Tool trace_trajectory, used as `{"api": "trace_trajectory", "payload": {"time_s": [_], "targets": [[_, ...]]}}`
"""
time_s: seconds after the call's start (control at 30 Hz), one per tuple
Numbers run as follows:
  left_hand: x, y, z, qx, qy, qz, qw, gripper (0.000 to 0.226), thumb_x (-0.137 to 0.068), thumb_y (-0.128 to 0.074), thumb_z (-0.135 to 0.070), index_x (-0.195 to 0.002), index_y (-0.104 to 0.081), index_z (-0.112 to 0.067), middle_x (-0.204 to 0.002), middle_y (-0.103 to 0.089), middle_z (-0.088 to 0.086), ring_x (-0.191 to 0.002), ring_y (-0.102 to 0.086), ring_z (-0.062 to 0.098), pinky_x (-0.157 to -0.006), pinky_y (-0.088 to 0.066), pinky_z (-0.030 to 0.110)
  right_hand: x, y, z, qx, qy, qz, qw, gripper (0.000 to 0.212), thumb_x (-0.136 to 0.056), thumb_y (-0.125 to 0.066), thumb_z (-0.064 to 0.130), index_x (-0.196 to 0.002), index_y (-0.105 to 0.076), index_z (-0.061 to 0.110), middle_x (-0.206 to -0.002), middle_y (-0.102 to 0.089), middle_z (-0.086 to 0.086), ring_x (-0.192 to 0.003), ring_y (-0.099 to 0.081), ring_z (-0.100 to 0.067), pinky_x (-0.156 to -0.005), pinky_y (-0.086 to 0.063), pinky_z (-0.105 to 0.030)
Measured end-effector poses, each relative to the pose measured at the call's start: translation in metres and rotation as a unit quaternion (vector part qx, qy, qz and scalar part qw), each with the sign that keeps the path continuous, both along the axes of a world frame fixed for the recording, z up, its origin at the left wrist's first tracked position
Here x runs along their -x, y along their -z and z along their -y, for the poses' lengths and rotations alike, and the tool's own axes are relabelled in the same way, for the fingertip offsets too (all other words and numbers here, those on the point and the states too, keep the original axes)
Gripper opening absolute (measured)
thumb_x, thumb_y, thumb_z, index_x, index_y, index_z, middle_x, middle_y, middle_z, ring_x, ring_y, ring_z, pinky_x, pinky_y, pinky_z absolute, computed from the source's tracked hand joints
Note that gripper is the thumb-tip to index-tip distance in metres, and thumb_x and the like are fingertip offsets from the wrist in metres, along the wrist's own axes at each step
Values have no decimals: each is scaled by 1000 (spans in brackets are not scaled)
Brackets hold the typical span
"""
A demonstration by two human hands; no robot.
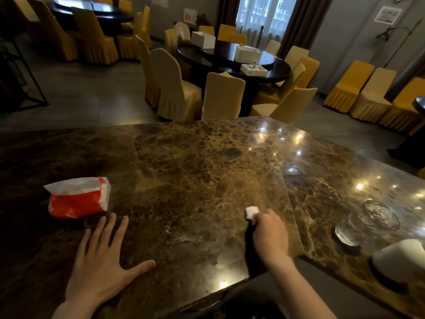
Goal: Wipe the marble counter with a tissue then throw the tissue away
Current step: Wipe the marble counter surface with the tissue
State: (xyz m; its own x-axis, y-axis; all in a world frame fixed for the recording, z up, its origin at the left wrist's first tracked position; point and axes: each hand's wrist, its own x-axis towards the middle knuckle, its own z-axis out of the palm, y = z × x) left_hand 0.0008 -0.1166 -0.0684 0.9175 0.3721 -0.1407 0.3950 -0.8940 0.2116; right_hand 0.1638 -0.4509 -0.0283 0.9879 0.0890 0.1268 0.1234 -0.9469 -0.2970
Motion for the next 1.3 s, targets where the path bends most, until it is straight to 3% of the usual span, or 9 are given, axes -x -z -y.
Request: {"api": "trace_trajectory", "payload": {"time_s": [0.13, 0.23, 0.4, 0.6, 0.73, 0.87, 1.0, 1.2, 1.3], "targets": [[0, 2, -1, -4, -3, -1, 1000, 135, -50, -6, -115, -154, 30, -36, -166, 31, -5, -153, 31, 14, -130, 13, 46, -3, 0, -6, -10, 39, 1, 999, 17, -90, -63, 0, -82, -77, 7, -81, -57, -4, -77, -59, -29, -63, -46, -38], [1, 3, 0, -12, -4, -3, 1000, 135, -50, -5, -114, -153, 31, -35, -167, 31, -4, -153, 31, 15, -130, 13, 46, 24, 9, -45, -30, -35, -3, 999, 14, -90, -66, 5, -82, -75, 12, -85, -59, -1, -81, -58, -21, -70, -54, -37], [1, 4, -2, 8, -4, 14, 1000, 139, -49, -10, -115, -156, 25, -32, -169, 26, -5, -154, 27, 14, -130, 11, 46, 41, 8, -63, -50, -155, -48, 985, 21, -88, -63, 1, -87, -76, 18, -87, -58, 1, -81, -56, -23, -67, -49, -37], [0, 7, 0, 3, -1, 15, 1000, 136, -52, -14, -115, -155, 26, -36, -169, 29, -6, -154, 30, 14, -130, 11, 47, 32, -6, -48, -30, -92, -89, 991, 18, -89, -58, -1, -82, -69, 10, -97, -49, -3, -83, -57, -29, -73, -54, -45], [3, 7, -2, 7, 0, 12, 1000, 136, -52, -13, -115, -155, 27, -35, -167, 32, -5, -152, 33, 14, -130, 12, 48, 53, -6, -83, 8, -175, -102, 979, 15, -86, -64, -2, -94, -70, 10, -104, -49, -4, -95, -56, -27, -76, -52, -38], [4, 5, -2, 8, 3, 10, 1000, 142, -49, -15, -116, -156, 26, -33, -165, 35, -3, -152, 34, 15, -129, 15, 47, 76, -5, -130, -31, -218, -78, 972, 21, -89, -64, 0, -101, -75, 13, -104, -59, -3, -96, -58, -24, -79, -49, -34], [5, 5, -3, 6, 13, 10, 1000, 147, -42, -16, -117, -154, 28, -32, -164, 38, -1, -151, 36, 16, -128, 18, 46, 99, 0, -162, -37, -299, -60, 952, 17, -90, -62, 4, -95, -76, 12, -94, -62, -2, -88, -58, -23, -66, -39, -30], [6, 8, -3, 13, 8, 30, 999, 148, -44, -23, -118, -156, 25, -34, -164, 38, -5, -149, 40, 13, -127, 19, 47, 50, -4, -128, -27, -168, -39, 985, 21, -91, -58, 0, -96, -75, 11, -97, -60, -3, -94, -59, -25, -75, -50, -36], [6, 10, -4, 12, 11, 28, 999, 147, -46, -23, -117, -157, 24, -34, -164, 38, -5, -149, 39, 14, -127, 20, 47, 56, -3, -149, -43, -199, -32, 979, 21, -93, -59, 3, -100, -75, 14, -100, -59, -2, -96, -57, -22, -78, -50, -34]]}}
